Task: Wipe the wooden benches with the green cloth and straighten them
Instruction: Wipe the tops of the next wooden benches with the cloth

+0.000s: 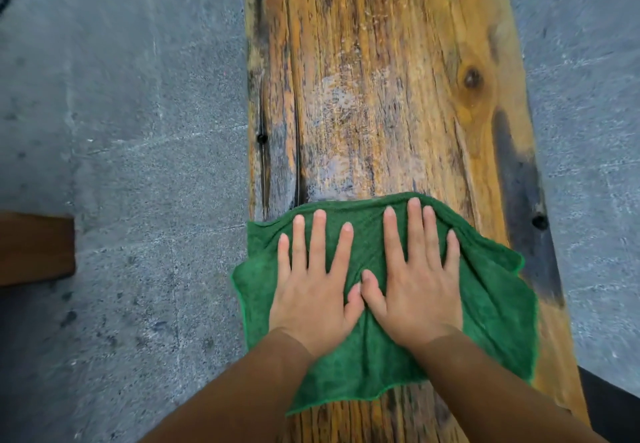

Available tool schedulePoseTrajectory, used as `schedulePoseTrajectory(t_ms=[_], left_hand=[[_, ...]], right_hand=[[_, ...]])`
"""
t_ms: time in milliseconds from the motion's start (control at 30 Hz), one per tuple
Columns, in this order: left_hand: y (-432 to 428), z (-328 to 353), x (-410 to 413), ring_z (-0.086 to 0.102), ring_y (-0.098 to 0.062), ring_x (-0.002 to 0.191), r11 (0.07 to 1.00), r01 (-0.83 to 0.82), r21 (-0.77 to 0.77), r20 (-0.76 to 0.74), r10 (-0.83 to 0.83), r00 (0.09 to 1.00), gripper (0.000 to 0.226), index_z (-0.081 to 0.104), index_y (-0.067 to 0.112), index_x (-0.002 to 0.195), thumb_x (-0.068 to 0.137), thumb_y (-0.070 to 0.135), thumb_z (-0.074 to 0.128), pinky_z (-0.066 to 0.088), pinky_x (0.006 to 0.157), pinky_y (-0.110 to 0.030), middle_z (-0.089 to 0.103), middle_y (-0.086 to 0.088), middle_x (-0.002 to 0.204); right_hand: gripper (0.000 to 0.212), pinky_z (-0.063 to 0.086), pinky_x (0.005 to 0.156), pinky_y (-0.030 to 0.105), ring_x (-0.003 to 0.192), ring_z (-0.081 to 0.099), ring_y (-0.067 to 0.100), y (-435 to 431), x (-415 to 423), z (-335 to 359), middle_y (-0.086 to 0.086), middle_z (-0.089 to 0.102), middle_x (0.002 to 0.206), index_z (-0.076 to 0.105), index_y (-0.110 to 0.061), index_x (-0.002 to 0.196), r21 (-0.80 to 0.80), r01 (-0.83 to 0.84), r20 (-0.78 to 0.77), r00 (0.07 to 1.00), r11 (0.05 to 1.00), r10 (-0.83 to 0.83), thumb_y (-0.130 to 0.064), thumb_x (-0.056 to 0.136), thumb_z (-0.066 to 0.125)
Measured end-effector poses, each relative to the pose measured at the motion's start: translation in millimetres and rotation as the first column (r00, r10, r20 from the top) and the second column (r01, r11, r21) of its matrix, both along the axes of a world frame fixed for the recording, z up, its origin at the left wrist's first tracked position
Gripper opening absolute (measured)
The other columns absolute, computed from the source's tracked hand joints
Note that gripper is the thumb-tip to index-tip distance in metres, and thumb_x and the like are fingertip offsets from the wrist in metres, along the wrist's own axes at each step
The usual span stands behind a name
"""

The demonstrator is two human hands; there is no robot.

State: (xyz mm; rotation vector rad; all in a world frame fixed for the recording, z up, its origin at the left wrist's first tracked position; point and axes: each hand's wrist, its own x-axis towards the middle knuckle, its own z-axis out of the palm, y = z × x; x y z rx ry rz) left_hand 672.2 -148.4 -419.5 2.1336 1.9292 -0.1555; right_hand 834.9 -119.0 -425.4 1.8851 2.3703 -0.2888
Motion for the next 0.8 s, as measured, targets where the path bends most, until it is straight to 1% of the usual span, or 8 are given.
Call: schedulePoseTrajectory(t_ms=[333, 500, 667, 800], left_hand=[[87, -2, -13, 0.003, -0.042, 0.151, 0.999, -0.018, 0.046, -0.034, 0.019, 0.999, 0.077, 0.014, 0.021, 0.158, 0.089, 0.05, 0.036, 0.012, 0.118, -0.063, 0.006, -0.017, 0.165], [119, -3, -17, 0.003, -0.041, 0.151, 0.997, -0.037, 0.068, -0.035, 0.039, 0.999, 0.072, 0.014, 0.022, 0.158, 0.092, 0.046, 0.032, 0.013, 0.118, -0.063, 0.006, -0.016, 0.165], [134, -1, -19, 0.005, -0.042, 0.151, 0.997, -0.034, 0.067, -0.029, 0.036, 0.999, 0.075, 0.014, 0.023, 0.158, 0.09, 0.047, 0.036, 0.014, 0.117, -0.064, 0.008, -0.016, 0.165], [148, -2, -21, 0.004, -0.041, 0.151, 0.998, -0.039, 0.058, -0.027, 0.041, 0.999, 0.075, 0.012, 0.025, 0.158, 0.09, 0.047, 0.035, 0.015, 0.118, -0.064, 0.007, -0.014, 0.165]], right_hand=[[0.086, 0.009, 0.122, 0.059, 0.155, -0.001, 0.031, 82, -22, 2, 0.013, -0.003, 0.168, 0.006, -0.019, 0.16, 0.021, 0.078, -0.039, 0.996, 0.997, -0.077, -0.058, 0.089, 0.035], [0.085, 0.01, 0.121, 0.06, 0.155, 0.001, 0.031, 121, -31, -2, 0.012, -0.001, 0.168, 0.01, -0.02, 0.159, 0.047, 0.104, -0.057, 0.993, 0.993, -0.101, -0.059, 0.088, 0.033], [0.084, 0.009, 0.121, 0.06, 0.155, 0.001, 0.031, 131, -33, -3, 0.012, -0.002, 0.168, 0.007, -0.021, 0.16, 0.057, 0.102, -0.042, 0.994, 0.993, -0.1, -0.058, 0.089, 0.034], [0.084, 0.01, 0.121, 0.06, 0.155, 0.0, 0.031, 143, -36, -4, 0.012, -0.004, 0.168, 0.004, -0.022, 0.16, 0.049, 0.119, -0.032, 0.993, 0.992, -0.117, -0.058, 0.089, 0.033]])
